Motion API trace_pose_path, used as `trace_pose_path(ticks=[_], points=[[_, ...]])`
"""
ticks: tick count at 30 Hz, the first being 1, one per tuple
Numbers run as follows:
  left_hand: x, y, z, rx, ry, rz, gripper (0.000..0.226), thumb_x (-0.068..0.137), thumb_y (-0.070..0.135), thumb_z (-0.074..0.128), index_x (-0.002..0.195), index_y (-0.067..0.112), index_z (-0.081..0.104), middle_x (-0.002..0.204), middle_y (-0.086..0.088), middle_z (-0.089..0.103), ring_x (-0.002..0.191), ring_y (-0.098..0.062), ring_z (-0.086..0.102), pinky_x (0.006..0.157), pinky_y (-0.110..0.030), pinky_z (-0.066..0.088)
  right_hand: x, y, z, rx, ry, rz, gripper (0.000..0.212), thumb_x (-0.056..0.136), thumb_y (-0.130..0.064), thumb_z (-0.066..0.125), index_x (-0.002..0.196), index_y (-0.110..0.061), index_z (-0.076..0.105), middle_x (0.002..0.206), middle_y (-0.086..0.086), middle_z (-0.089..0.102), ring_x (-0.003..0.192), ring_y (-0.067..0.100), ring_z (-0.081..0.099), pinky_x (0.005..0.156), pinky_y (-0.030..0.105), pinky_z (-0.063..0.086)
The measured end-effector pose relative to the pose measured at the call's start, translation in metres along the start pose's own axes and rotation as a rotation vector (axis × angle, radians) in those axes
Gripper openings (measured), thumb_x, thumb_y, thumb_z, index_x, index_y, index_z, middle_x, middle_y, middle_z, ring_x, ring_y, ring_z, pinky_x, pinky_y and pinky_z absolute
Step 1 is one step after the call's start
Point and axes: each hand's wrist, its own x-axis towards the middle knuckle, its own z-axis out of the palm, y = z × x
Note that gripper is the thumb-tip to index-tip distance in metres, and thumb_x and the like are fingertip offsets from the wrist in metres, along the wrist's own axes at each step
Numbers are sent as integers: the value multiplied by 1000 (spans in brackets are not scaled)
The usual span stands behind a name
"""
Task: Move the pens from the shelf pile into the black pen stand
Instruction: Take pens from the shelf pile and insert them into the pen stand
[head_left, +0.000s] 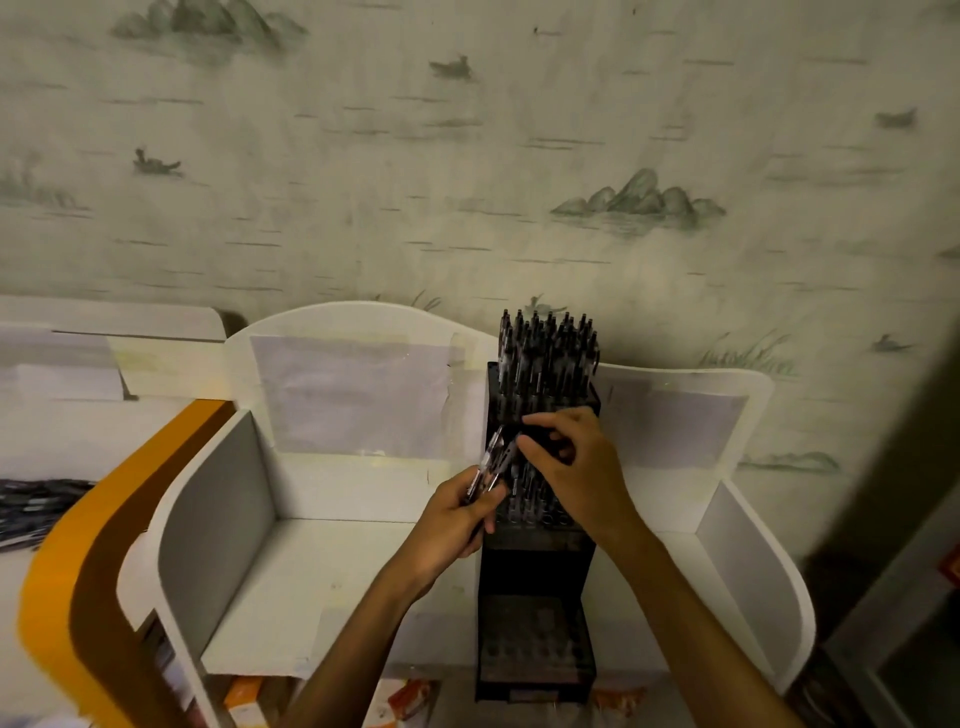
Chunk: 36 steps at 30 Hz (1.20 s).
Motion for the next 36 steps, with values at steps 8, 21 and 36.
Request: trace_pose_path(ticks=[8, 21, 36], points=[[-4, 0, 5, 40, -19, -45, 21, 103, 22, 53, 108, 2, 56, 68, -15, 54, 41, -15, 37, 42, -24, 29, 4, 1, 6, 19, -147, 33, 7, 80, -30, 79, 85, -32, 75, 112, -9, 60, 111, 10, 50, 94, 16, 34], [-6, -10, -6, 169, 88, -44, 20, 99, 26, 59, 96, 7, 64, 66, -1, 54, 52, -2, 44, 53, -16, 35, 17, 0, -28, 732, 137, 381, 16, 94, -9, 60, 103, 4, 64, 95, 18, 72, 87, 28, 72, 76, 35, 61], [-1, -17, -21, 145, 288, -29, 23, 104, 29, 49, 98, 16, 67, 66, 4, 58, 52, -2, 44, 57, -16, 37, 9, 36, -33, 201, 307, 145, 5, 93, -16, 65, 96, -17, 68, 84, -7, 70, 77, 8, 70, 74, 27, 59]])
